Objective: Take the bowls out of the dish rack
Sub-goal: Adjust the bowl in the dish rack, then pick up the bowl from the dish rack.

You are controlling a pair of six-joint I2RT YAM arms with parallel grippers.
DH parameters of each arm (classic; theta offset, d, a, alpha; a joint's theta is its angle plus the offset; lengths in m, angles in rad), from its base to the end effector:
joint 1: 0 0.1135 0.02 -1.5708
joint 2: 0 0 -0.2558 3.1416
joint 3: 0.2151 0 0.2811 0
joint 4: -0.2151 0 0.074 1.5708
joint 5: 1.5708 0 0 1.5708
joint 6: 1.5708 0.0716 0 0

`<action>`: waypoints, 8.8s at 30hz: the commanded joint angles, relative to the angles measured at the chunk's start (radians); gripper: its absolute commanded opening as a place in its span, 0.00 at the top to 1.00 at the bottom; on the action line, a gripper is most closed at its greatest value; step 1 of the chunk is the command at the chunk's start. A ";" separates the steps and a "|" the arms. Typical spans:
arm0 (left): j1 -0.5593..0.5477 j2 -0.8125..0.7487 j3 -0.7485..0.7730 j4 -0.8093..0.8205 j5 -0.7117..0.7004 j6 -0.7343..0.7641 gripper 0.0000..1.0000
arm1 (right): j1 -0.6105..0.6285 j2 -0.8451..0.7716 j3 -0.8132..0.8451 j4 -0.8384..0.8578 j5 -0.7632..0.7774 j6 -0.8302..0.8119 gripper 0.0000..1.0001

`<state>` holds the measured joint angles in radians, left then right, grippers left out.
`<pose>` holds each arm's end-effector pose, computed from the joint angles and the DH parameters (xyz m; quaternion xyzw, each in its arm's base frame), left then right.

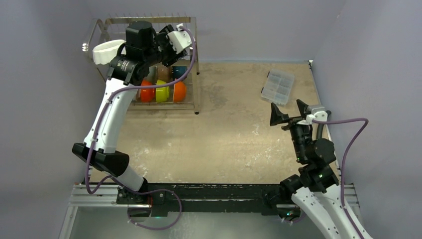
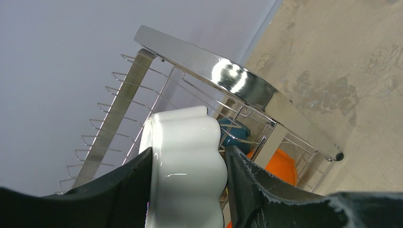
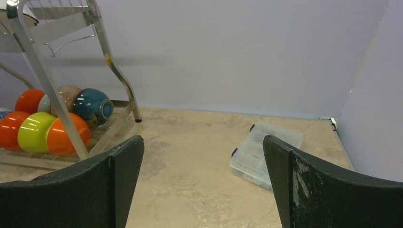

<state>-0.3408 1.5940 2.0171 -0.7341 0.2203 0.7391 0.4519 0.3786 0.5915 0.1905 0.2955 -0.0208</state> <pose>0.3611 -0.1447 0.4927 0.4685 0.6556 0.0288 0.5915 0.1612 0.0551 0.3807 -0.0082 0.5587 0.0973 0.8236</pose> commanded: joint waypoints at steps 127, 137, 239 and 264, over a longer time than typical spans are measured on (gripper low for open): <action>0.006 0.265 0.123 0.361 -0.714 -0.648 0.65 | 0.005 0.085 0.093 -0.053 -0.141 -0.001 0.01; 0.008 0.296 0.125 0.337 -0.732 -0.652 0.76 | 0.006 0.079 0.087 -0.049 -0.138 -0.002 0.01; 0.021 0.254 0.143 0.066 -0.282 -0.497 0.63 | 0.005 0.049 0.062 -0.034 -0.124 -0.002 0.01; -0.021 0.383 0.307 -0.100 -0.311 -0.466 0.57 | 0.005 0.048 0.057 -0.028 -0.118 -0.005 0.01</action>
<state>-0.3332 1.9205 2.2997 -0.7132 -0.1524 0.2909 0.4526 0.4252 0.6502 0.1181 0.1650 -0.0204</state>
